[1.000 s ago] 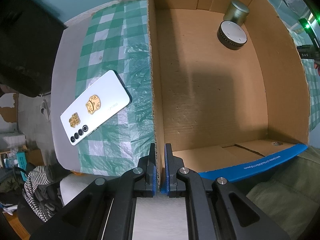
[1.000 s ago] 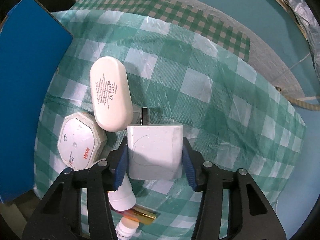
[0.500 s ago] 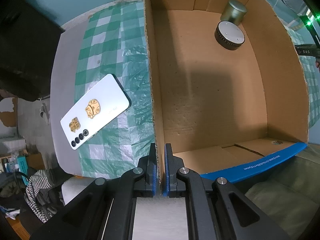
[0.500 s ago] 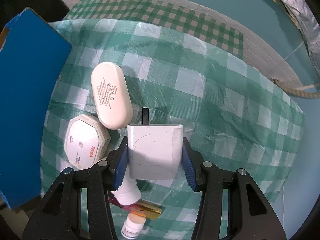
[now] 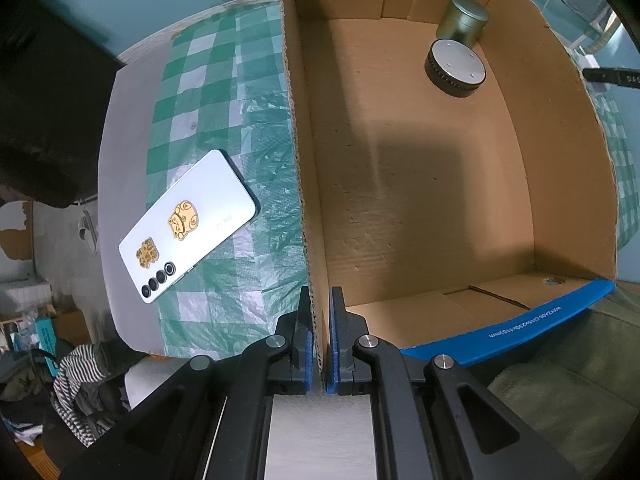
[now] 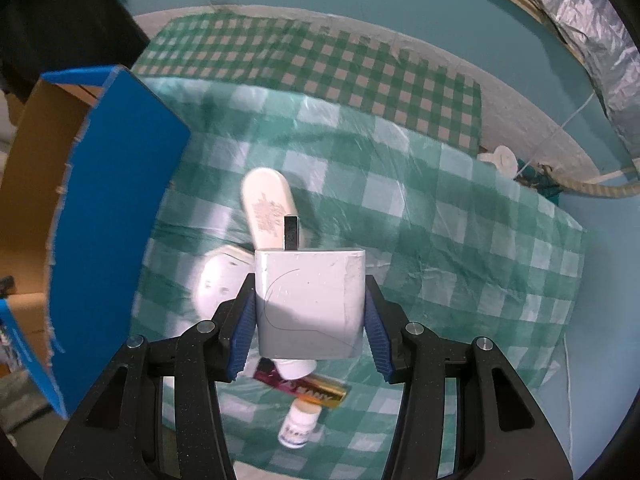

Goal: Organize rigid objects
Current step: 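Lift the white square plug with the right gripper and carry it over the box, then open the right gripper to drop the plug into the box, then move the right gripper back to the white oval power bank, then close the right gripper on the white oval power bank and lift it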

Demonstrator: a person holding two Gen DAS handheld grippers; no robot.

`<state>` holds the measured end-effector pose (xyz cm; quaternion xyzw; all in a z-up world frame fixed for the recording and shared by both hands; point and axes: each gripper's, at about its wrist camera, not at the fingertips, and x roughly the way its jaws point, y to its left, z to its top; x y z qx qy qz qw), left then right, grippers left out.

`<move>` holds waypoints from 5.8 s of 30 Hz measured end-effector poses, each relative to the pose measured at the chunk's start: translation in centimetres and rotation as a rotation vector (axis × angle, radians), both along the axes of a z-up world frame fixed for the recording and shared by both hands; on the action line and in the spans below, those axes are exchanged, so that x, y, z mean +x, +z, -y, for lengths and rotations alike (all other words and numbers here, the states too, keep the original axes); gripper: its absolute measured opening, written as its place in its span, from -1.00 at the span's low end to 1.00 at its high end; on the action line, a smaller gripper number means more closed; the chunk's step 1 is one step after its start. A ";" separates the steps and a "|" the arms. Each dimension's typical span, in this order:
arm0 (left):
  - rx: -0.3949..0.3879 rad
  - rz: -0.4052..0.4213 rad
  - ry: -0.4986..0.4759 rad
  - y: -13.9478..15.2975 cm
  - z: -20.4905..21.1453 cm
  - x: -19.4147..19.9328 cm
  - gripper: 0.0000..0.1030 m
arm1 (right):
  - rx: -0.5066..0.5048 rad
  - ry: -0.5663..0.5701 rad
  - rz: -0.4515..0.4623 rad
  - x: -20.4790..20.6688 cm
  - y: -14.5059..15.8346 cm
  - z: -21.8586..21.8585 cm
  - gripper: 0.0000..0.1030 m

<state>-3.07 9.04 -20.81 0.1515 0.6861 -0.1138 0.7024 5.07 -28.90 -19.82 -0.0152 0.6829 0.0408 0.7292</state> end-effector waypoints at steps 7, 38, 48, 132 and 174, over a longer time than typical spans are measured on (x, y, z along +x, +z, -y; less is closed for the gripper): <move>-0.002 0.001 -0.004 0.0 0.0 0.0 -0.87 | 0.030 0.040 0.046 0.9 2.8 -1.8 -0.04; -0.006 0.016 -0.013 0.3 0.0 0.2 -0.87 | 0.093 0.300 0.114 2.5 7.4 -15.1 -0.04; -0.010 0.018 -0.010 0.4 -0.1 0.2 -0.87 | 0.094 0.356 0.090 2.5 5.9 -17.9 -0.04; 0.003 0.012 0.000 0.6 0.1 0.1 -0.87 | 0.046 0.145 0.015 4.5 -1.1 -3.7 -0.02; 0.002 0.012 0.015 0.6 0.0 -0.2 -0.87 | -0.015 0.112 -0.027 4.6 -5.6 -3.9 -0.29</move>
